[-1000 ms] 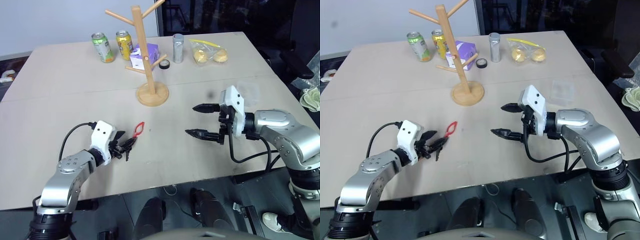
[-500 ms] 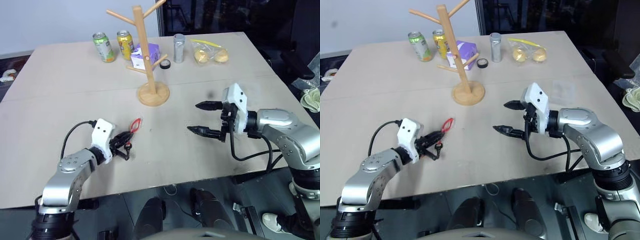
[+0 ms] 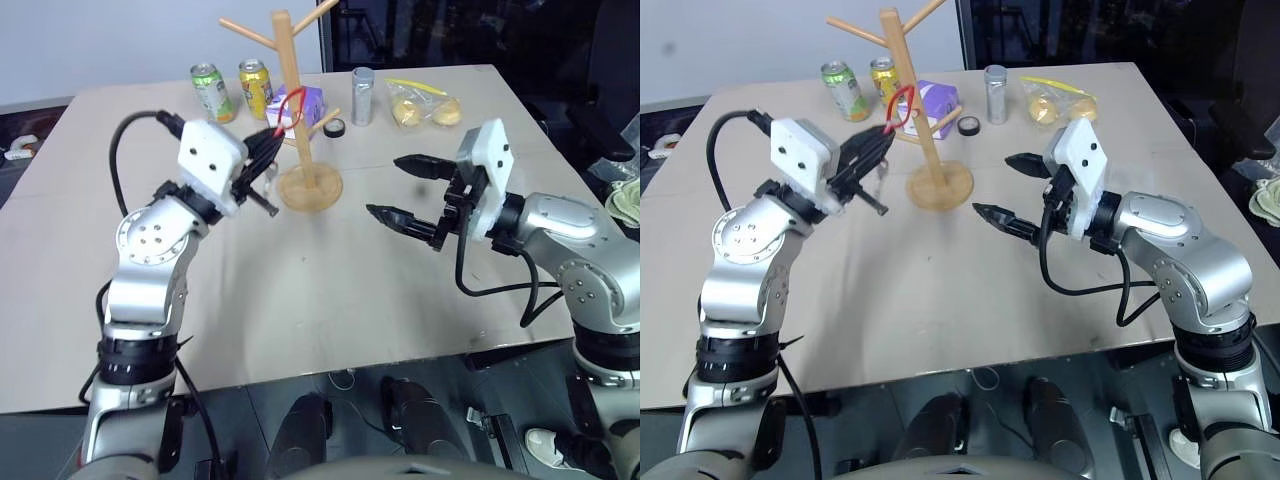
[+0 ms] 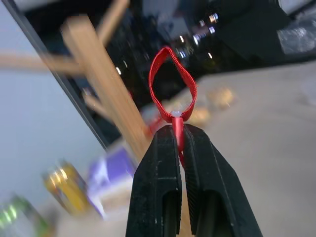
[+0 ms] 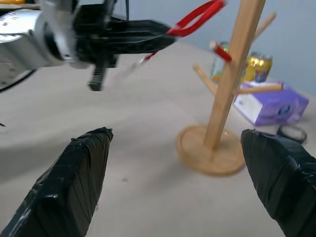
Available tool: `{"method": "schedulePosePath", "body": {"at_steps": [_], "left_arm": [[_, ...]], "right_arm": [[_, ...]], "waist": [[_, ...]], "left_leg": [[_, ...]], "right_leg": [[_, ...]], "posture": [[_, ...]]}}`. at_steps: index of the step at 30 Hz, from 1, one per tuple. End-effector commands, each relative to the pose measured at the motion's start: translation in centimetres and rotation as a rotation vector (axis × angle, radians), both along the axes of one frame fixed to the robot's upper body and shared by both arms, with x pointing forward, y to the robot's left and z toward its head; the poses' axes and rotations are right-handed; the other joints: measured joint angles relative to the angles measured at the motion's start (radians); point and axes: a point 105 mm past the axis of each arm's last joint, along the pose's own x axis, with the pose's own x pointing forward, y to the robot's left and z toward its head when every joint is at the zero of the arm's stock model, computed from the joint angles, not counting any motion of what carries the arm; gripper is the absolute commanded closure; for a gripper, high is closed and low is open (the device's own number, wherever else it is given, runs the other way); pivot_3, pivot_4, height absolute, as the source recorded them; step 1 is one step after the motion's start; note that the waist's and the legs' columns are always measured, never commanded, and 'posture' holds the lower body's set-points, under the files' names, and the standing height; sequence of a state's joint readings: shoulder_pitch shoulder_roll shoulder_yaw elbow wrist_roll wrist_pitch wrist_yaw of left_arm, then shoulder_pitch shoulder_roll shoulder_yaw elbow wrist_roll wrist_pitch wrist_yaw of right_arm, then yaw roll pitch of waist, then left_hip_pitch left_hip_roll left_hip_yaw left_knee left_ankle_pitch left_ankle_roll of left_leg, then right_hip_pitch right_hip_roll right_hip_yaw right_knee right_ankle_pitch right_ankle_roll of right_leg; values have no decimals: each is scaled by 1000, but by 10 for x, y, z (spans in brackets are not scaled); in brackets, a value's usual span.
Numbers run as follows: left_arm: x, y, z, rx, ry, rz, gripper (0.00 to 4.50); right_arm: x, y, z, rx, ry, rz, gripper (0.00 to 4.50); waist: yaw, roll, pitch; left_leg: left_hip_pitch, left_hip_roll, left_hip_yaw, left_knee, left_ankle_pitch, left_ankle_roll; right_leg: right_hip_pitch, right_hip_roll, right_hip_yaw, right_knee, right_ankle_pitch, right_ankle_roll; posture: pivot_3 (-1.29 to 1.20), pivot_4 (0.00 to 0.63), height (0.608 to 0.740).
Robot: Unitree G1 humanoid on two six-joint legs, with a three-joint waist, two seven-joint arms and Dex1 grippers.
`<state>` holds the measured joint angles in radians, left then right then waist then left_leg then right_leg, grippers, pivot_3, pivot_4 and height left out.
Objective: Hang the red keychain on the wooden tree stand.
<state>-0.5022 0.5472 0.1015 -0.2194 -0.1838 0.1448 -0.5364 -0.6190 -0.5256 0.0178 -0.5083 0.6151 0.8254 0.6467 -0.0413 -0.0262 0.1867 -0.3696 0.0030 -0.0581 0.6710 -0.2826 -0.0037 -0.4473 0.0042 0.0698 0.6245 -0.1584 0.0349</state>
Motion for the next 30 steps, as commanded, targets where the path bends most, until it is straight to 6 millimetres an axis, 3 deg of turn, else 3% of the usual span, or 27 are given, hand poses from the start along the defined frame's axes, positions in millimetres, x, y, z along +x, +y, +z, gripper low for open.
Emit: {"method": "schedulePosePath", "body": {"at_steps": [1, 6, 14, 29, 30], "left_arm": [[8, -4, 4, 17, -53, 20, 4456], [14, -4, -5, 34, -52, 33, 4456], [17, 3, -4, 20, -74, 89, 4456], [28, 7, -24, 62, 24, 127, 4456], [28, 7, -25, 47, 43, 115, 3783]], "right_arm": [[-5, -1, 13, 9, -49, -5, 0], [-5, -3, 14, 3, -44, -25, 0], [-3, -9, 13, 9, -25, -68, 0], [-1, -7, 16, 29, -10, -80, 0], [-1, -8, 16, 28, -8, -80, 0]], "waist": [[-1, 0, 0], [-1, 0, 0], [0, 0, 0], [0, 0, 0], [0, 0, 0]], "left_leg": [[0, 0, 0, 0, 0, 0], [-1, 0, -1, 0, 0, 0], [-1, 0, -1, 0, 0, 0], [-1, 0, -1, 0, 0, 0], [-1, 0, -1, 0, 0, 0]], "right_leg": [[0, 0, 0, 0, 0, 0], [0, 0, 0, 0, 0, 0], [0, 0, 0, 0, 0, 0], [0, 0, 0, 0, 0, 0], [0, 0, 0, 0, 0, 0]], "posture": [[0, 150, 740], [0, 150, 740], [0, 150, 740], [0, 150, 740], [0, 150, 740]]}}
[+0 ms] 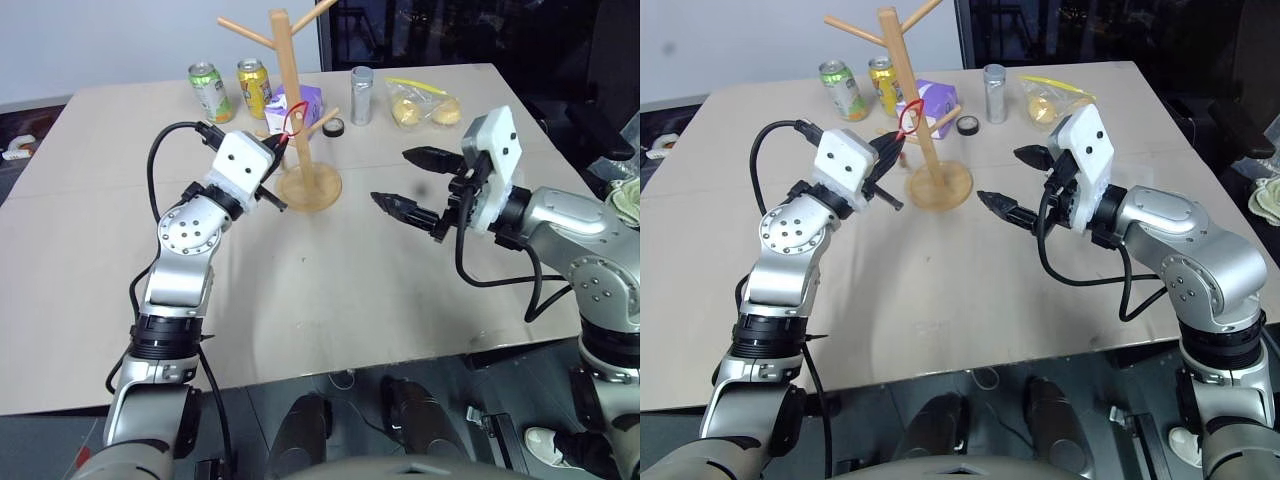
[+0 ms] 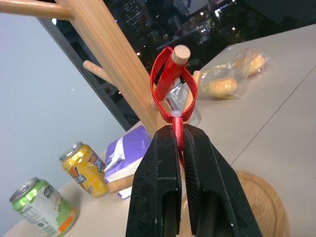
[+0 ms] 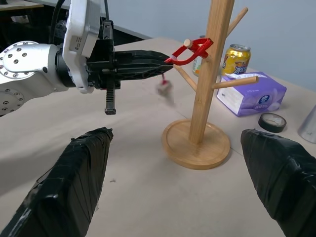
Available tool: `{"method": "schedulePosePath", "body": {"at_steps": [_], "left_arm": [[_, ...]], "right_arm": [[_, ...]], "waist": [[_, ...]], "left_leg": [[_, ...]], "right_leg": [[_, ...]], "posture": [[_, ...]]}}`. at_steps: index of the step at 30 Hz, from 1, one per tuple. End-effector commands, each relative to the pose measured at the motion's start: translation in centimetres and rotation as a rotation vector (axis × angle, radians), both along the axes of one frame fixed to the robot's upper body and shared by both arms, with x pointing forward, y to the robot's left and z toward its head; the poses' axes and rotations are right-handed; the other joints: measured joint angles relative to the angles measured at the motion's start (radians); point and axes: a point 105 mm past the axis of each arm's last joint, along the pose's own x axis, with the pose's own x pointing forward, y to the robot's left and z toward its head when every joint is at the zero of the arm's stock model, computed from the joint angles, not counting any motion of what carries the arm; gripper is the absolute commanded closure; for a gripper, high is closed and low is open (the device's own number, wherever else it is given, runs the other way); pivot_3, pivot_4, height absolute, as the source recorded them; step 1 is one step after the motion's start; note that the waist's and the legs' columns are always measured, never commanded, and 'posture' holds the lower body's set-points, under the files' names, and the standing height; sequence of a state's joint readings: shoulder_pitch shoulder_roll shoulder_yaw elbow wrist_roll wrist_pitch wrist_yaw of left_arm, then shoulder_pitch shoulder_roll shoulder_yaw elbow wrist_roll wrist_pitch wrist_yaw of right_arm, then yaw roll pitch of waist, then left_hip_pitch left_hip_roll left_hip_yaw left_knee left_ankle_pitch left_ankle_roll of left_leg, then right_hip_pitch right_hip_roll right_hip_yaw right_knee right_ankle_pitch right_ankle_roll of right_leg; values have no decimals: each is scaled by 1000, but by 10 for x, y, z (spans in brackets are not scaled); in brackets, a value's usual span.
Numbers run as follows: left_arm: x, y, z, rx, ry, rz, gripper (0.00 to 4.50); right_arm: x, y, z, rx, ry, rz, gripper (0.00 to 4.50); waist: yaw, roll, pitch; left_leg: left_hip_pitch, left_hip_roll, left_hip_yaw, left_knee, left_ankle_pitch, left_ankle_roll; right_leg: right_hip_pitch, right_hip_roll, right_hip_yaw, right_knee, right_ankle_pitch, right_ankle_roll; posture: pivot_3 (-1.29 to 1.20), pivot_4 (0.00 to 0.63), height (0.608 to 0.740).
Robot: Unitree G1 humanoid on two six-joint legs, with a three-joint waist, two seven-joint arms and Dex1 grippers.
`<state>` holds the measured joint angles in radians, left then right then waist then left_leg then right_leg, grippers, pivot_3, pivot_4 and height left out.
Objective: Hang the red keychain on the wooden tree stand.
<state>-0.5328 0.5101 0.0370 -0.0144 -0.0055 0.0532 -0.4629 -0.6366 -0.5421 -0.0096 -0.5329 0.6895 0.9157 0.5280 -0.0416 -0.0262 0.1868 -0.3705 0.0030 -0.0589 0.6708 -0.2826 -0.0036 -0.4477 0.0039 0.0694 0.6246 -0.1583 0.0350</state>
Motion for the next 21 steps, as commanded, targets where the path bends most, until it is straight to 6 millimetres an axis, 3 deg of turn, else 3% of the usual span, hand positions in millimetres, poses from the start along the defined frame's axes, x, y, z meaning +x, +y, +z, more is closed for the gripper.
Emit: {"method": "schedulePosePath", "body": {"at_steps": [1, 8, 9, 13, 16, 21], "left_arm": [[-4, -2, 8, -43, 8, -37, 3534], [-13, 7, 9, -71, 120, -99, 258], [-15, 11, 9, -59, 144, -112, 62], [-24, 34, 15, -78, 340, -184, 62], [-47, 49, 20, -65, 570, -309, 62], [-45, 75, 37, -101, 603, -268, 62]], "right_arm": [[-5, -2, 12, 11, -48, 1, 0], [-2, -7, 2, -22, -32, -4, 0], [-1, -9, 1, -32, -32, -5, 0], [2, -25, 6, -76, -25, -11, 0], [3, -42, 16, -125, -17, -1, 0], [8, -58, 27, -168, -22, 0, 0]], "waist": [[0, 0, 0], [-2, 0, 0], [-2, 0, 0], [-4, 0, 0], [-5, 0, 2], [-2, 0, 2]], "left_leg": [[0, 0, 0, 0, 0, 0], [0, 0, 0, 0, 0, 0], [0, 0, 0, 0, 0, 0], [1, 1, 0, 0, 0, 0], [0, 1, 0, 0, 0, 0], [0, 1, 0, -1, 0, 0]], "right_leg": [[0, 0, 0, 0, 0, 0], [0, 0, 0, 0, 0, 0], [0, 0, 0, 0, 0, 0], [0, 1, 0, 0, 0, 0], [0, 2, -1, 0, -1, 0], [0, 1, -1, -2, -3, -4]], "posture": [[0, 150, 740], [0, 150, 740], [0, 150, 740], [0, 150, 740], [0, 150, 740], [0, 150, 740]]}}
